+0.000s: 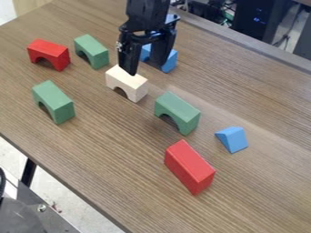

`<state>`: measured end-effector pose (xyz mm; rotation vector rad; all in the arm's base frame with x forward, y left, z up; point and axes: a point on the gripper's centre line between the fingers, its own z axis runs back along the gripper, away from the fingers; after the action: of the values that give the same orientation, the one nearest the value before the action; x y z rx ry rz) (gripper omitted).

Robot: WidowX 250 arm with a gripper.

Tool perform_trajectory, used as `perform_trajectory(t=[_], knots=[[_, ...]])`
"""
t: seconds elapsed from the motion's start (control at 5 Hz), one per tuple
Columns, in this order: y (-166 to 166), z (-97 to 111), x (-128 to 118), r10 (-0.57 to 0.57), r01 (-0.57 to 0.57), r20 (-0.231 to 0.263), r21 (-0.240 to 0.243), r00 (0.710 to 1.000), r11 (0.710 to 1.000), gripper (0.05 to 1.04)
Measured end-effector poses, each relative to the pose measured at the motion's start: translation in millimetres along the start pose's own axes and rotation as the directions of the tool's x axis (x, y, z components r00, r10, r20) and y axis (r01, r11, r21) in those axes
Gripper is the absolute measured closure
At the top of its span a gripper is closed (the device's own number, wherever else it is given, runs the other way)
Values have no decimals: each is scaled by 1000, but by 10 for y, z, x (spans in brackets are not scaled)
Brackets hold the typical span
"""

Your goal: Put the white arc block on top of the blue arch block

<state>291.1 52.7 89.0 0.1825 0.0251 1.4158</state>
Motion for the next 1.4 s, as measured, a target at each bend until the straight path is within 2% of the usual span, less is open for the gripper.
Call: perform_trajectory(t=[0.2, 0.4, 0.6, 1.0, 1.4], knots=[[20, -79, -20, -3, 3, -10, 27, 1000, 1000, 85], [-19, -154, -81, 12, -11, -51, 27, 999, 1000, 85], [-59, -228, -95, 39, -38, -63, 29, 997, 999, 85], [-115, -286, 72, 145, -148, -101, -17, 984, 989, 85], [-63, -422, 192, 204, -208, -89, -33, 975, 978, 85]])
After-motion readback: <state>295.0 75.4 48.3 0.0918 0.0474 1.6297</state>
